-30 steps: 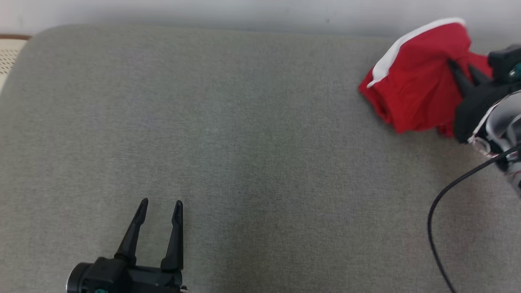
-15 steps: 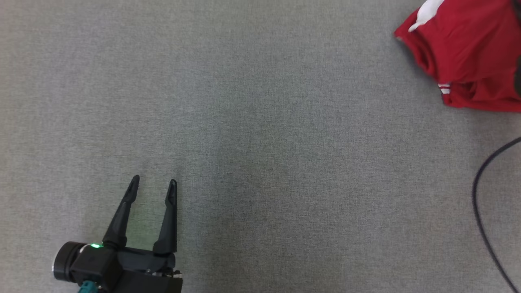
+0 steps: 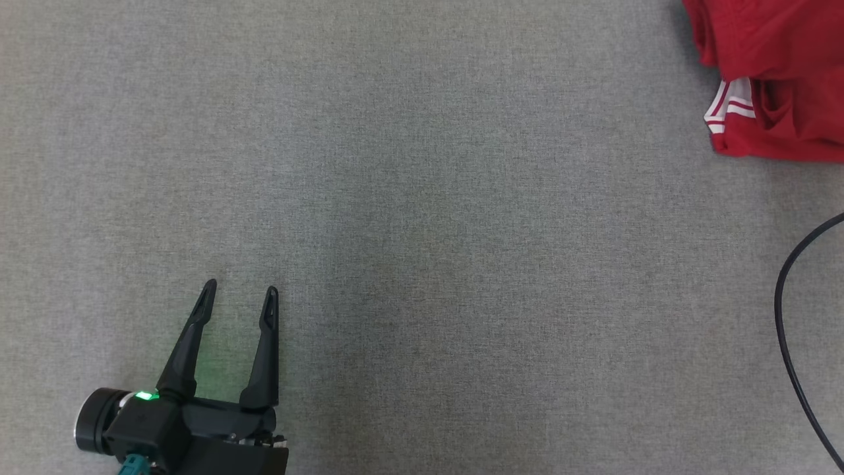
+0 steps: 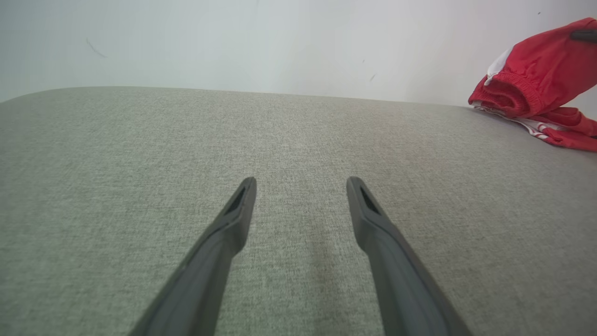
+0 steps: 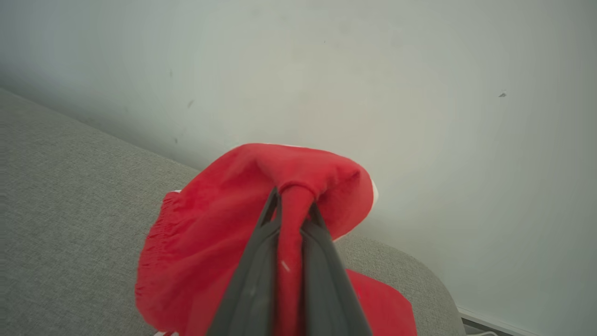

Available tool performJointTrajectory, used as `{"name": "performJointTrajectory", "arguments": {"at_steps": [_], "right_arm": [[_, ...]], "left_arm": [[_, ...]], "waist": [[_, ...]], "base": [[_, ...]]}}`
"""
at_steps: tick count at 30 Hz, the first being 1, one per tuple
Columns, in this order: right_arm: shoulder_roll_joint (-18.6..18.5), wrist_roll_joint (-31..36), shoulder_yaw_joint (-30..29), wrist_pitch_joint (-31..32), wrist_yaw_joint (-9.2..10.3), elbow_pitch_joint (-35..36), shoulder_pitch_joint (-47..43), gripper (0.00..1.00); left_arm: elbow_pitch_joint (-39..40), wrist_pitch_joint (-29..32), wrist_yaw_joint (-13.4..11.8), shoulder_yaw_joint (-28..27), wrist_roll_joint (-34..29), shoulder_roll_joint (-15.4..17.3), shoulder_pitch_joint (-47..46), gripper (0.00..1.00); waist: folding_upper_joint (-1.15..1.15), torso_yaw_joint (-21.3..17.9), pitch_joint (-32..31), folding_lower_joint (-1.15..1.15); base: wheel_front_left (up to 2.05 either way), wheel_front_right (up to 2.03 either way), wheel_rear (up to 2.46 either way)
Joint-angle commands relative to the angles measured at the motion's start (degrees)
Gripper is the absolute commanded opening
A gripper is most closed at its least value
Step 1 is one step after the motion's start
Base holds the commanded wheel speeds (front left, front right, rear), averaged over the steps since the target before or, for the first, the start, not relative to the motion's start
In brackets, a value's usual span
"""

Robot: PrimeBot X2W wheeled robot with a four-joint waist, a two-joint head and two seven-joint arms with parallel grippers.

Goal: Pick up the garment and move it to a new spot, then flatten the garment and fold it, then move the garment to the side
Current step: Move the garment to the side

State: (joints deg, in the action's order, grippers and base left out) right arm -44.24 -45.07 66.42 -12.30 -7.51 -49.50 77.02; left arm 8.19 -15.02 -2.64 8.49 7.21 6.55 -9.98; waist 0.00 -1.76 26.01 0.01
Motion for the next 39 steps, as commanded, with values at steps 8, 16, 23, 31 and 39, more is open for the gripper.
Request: {"name": "performJointTrajectory", "arguments": {"at_steps": [8,16,23,31,39], "right_arm": [[0.0,0.6,2.5,-2.6,0.02,1.7,4.0,0.00],[0.4,0.5,3.9,-3.0,0.02,1.8,2.8,0.00],[-1.4,-4.4,6.2,-0.4,0.02,3.1,-0.6,0.00],[-6.3,-7.0,6.9,5.2,0.02,5.8,-3.0,0.00],[-9.0,-3.4,7.0,9.7,0.02,6.3,-3.8,0.00]], "left_arm": [[-0.1,-0.2,0.3,-0.3,-0.3,-0.2,-0.4,1.00],[-0.8,-0.2,0.5,0.1,-0.4,-0.7,-0.6,1.00],[-1.5,-0.2,0.6,-0.5,-0.4,-0.8,-0.7,1.00],[-1.7,-0.2,1.0,-0.8,-0.2,-0.8,-0.1,1.00],[-1.4,-0.2,1.1,-0.9,-0.6,-0.6,0.0,1.00]], "waist": [[0.00,-0.4,0.0,-0.01],[0.00,0.1,0.3,-0.01],[0.00,0.1,-0.2,-0.01],[0.00,-0.4,-0.9,-0.01],[0.00,-0.6,-0.2,-0.01]], "base": [[0.00,0.00,0.00],[0.00,0.00,0.00],[0.00,0.00,0.00],[0.00,0.00,0.00],[0.00,0.00,0.00]]}}
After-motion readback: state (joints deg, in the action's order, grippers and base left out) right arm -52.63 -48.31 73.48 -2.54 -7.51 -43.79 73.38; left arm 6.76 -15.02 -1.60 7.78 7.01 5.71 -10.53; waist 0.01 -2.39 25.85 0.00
